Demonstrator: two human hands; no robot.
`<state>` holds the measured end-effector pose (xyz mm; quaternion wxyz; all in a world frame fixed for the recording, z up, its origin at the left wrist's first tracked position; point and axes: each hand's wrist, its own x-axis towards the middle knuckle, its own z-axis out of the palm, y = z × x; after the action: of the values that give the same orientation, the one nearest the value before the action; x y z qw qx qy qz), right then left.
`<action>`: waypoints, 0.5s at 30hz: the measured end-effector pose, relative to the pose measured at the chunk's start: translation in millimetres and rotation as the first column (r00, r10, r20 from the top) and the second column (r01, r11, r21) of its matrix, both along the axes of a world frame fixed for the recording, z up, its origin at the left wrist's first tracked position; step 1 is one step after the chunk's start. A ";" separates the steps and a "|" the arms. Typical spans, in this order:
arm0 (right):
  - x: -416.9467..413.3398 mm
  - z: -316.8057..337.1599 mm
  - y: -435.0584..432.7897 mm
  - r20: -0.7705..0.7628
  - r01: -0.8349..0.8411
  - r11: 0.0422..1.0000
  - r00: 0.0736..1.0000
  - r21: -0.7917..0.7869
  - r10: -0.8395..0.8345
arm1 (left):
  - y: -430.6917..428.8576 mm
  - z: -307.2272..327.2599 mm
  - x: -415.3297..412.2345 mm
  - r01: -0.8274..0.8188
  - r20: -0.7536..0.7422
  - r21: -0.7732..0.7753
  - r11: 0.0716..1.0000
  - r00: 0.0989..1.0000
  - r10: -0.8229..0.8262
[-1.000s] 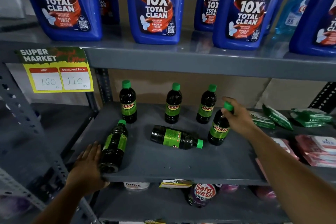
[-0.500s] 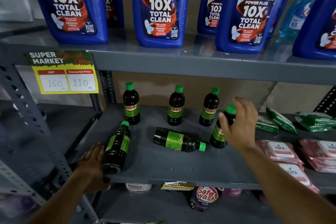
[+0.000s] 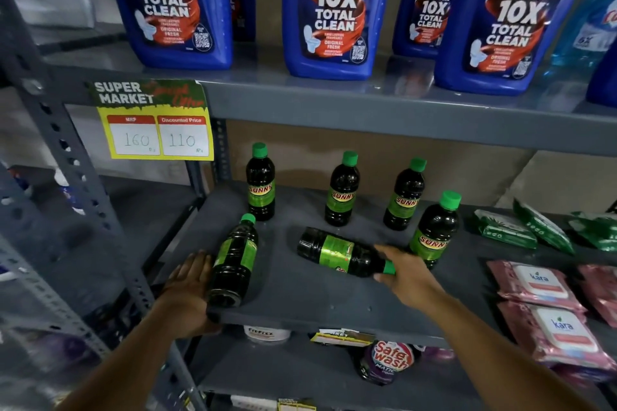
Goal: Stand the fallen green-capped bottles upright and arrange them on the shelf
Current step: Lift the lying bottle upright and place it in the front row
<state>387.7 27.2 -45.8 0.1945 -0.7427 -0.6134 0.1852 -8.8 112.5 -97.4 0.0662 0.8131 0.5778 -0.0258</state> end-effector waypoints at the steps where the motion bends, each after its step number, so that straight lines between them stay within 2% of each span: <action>1: 1.2 8.1 -0.9 0.001 -0.008 1.000 1.000 0.010 0.008 | 1.0 -0.1 0.1 -0.001 -0.008 -0.003 1.000 1.000 0.001; 5: -11.3 56.7 -4.0 0.110 -0.035 0.978 0.994 0.207 0.012 | 1.3 2.5 1.0 -0.026 -0.062 -0.024 0.999 0.998 0.024; 9: -35.7 90.2 17.8 0.153 -0.100 0.911 0.987 0.399 0.041 | -2.8 3.8 0.9 -0.022 -0.022 -0.037 0.999 1.000 0.021; 13: -56.1 99.1 48.4 0.248 -0.098 0.936 0.969 0.339 0.011 | -5.0 5.4 3.5 -0.030 -0.008 -0.027 0.999 1.000 0.030; 15: -60.2 99.0 57.8 0.212 -0.074 0.945 0.977 0.318 0.005 | -5.8 6.0 4.1 -0.028 -0.015 -0.030 0.999 1.000 0.027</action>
<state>327.5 84.9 53.2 0.2448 -0.7035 -0.6672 0.0070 -4.7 106.8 -91.4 0.0748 0.8037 0.5890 -0.0397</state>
